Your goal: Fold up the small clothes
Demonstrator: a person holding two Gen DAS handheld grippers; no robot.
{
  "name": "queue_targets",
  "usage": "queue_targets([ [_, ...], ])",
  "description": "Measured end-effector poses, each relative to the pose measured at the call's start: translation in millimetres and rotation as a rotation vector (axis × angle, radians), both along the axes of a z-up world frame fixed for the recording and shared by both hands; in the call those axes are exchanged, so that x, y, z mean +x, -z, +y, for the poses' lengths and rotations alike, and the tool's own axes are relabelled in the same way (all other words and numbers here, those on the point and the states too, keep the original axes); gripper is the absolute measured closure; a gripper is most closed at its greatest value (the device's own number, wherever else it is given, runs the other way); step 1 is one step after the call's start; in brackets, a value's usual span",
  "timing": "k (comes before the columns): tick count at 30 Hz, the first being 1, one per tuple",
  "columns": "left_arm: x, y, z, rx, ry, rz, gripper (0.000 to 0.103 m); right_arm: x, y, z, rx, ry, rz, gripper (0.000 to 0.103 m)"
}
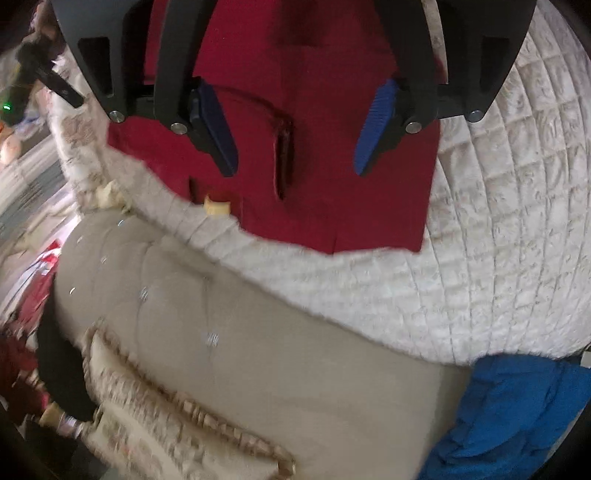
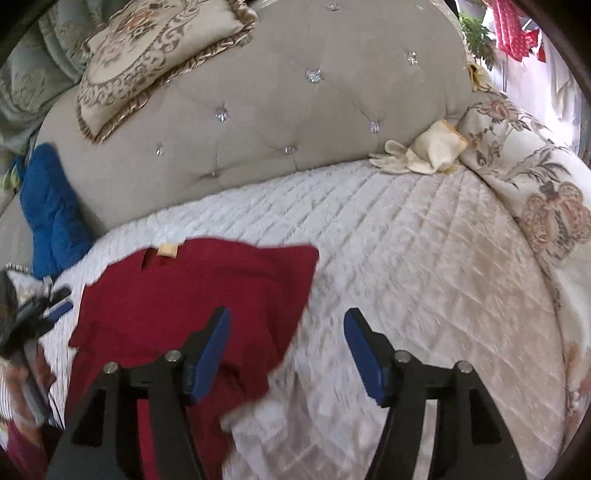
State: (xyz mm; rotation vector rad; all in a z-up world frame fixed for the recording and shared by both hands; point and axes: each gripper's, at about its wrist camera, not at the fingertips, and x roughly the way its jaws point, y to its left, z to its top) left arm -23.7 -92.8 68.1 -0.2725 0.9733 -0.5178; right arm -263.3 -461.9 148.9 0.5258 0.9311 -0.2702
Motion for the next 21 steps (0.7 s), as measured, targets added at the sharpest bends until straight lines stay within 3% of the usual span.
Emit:
queue_targets([
  [3,-6,9,-30,0.071,0.081,0.006,0.062,-14,4,4,0.069,0.000,-0.018,0.036],
  [4,-6,12,-39,0.117,0.085,0.003,0.072,-18,4,6,0.097,0.001,-0.032,0.036],
  [5,-4,17,-49,0.163,0.085,0.014,0.092,-20,5,9,0.110,-0.001,-0.040,0.036],
  [7,3,26,-60,0.175,0.082,0.052,0.103,-23,6,15,0.137,-0.012,-0.055,0.036],
  [9,5,26,-60,0.156,0.071,0.069,0.103,-24,4,20,0.126,-0.023,-0.055,0.036],
  [12,-6,-2,-43,0.086,0.074,0.024,0.103,-26,-3,25,0.080,-0.042,-0.056,0.033],
  [14,-11,-22,-29,0.090,0.049,-0.033,0.103,-26,0,28,0.073,-0.057,-0.049,0.025],
  [16,-12,-32,-10,0.107,0.000,-0.051,0.103,-21,8,34,0.080,-0.080,-0.026,0.023],
  [21,-3,0,5,0.113,-0.023,0.050,0.103,6,37,52,0.096,-0.113,-0.010,0.026],
])
